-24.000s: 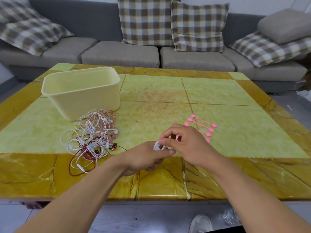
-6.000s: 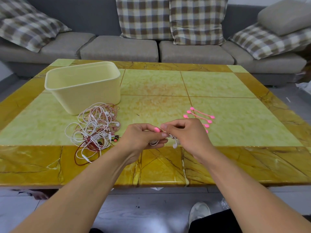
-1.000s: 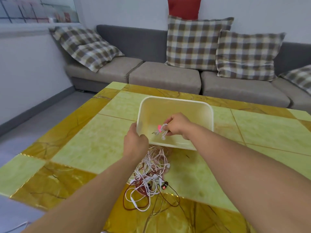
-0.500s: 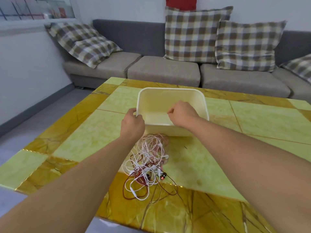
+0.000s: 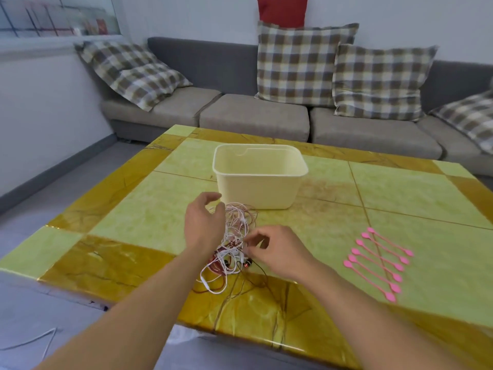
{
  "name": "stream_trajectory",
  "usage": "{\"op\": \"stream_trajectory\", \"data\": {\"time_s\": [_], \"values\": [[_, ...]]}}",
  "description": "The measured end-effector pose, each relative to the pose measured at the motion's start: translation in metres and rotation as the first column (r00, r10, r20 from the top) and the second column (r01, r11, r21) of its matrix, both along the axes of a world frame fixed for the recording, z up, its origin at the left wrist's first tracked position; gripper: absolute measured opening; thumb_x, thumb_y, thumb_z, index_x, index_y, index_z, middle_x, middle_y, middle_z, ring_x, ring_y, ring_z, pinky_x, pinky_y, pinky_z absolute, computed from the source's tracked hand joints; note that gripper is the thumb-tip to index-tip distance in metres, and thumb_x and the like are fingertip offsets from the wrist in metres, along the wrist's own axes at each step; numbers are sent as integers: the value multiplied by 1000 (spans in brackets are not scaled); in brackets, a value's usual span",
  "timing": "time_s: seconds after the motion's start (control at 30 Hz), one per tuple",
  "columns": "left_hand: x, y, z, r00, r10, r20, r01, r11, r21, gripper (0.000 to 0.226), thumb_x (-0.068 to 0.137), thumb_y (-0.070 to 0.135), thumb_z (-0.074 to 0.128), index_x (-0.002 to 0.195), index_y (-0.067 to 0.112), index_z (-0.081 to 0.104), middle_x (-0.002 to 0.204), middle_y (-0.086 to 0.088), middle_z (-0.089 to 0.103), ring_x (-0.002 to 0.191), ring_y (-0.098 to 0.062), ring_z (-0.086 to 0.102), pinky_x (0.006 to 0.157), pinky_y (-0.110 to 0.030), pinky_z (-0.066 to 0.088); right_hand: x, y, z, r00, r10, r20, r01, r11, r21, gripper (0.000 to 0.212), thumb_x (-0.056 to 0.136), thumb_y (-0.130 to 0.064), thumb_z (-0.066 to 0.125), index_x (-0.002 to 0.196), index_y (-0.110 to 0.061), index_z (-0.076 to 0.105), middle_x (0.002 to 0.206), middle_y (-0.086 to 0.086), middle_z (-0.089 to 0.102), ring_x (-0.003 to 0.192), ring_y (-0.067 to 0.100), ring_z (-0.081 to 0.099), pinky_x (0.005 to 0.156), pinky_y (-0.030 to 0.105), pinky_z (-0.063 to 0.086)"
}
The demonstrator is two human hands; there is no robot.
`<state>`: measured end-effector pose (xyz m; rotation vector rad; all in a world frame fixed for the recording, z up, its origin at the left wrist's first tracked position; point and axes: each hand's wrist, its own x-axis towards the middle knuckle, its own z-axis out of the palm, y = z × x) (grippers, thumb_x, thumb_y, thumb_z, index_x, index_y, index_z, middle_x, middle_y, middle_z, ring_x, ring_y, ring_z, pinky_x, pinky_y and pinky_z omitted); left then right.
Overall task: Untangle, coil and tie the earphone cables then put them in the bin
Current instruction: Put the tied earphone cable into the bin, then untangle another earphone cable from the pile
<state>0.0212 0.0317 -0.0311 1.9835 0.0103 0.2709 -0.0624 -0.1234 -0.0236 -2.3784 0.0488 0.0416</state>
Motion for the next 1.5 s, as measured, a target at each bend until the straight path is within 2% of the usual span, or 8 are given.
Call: {"op": "stream_trajectory", "data": {"time_s": [0.13,0.3,0.6,0.73,0.9,1.07,1.27,1.5], "values": [[-35,10,-21,992,-75,-100,75,997,-4,18,90,15,60,88,30,70,98,12,72,57,-7,60,56,-31,49,-25,26,-29,994,11,-107,-37,967,-250,41,79,-47,79,116,-33,68,111,-13,67,100,14,64,83,35,54],[-55,18,-22,968,-221,-116,214,974,-69,28,95,9,49,99,27,70,90,8,71,38,-7,38,41,-24,33,-25,18,-37,990,-141,-20,128,946,-299,8,96,-30,65,96,-32,72,102,-10,70,88,14,62,73,30,48],[-56,30,-33,992,84,-91,-83,996,14,49,85,11,55,131,28,52,126,11,58,122,-17,52,99,-45,48,-28,-16,-8,910,-396,125,360,902,237,16,95,-29,70,111,-27,71,106,-16,66,101,3,60,84,20,41],[-59,28,-40,948,-10,-319,17,1000,17,53,80,40,69,127,27,51,111,7,64,97,-22,67,86,-48,57,-35,-1,-12,958,-239,160,198,951,238,22,86,-35,79,107,-34,72,96,-17,70,86,0,65,74,16,47],[-65,20,-22,991,13,-135,-45,970,-238,16,85,19,75,99,25,70,82,4,72,70,-14,71,63,-35,57,-27,26,-23,997,-56,59,48,992,117,58,77,-46,85,129,-39,61,111,-18,63,91,1,63,79,22,52],[-71,17,1,996,-69,49,82,928,-363,17,86,5,72,98,18,71,85,0,76,77,-12,74,68,-24,58,-15,25,-23,972,-152,179,117,974,195,11,85,-38,80,90,-29,76,83,-16,73,76,-1,66,68,18,48],[-65,27,-12,974,-224,-21,218,963,-161,47,91,38,72,133,32,52,124,19,60,106,1,60,76,-23,52,-14,9,2,902,-425,72,237,627,742,4,99,-18,65,96,-15,66,78,-5,76,77,13,70,75,30,60],[-66,20,-14,946,-321,-38,315,942,-117,40,98,32,65,135,32,49,113,13,69,91,12,61,69,-3,45,-24,16,-7,978,-157,134,128,970,204,24,88,-35,77,111,-31,71,105,-18,68,95,-2,60,79,15,44]]}}
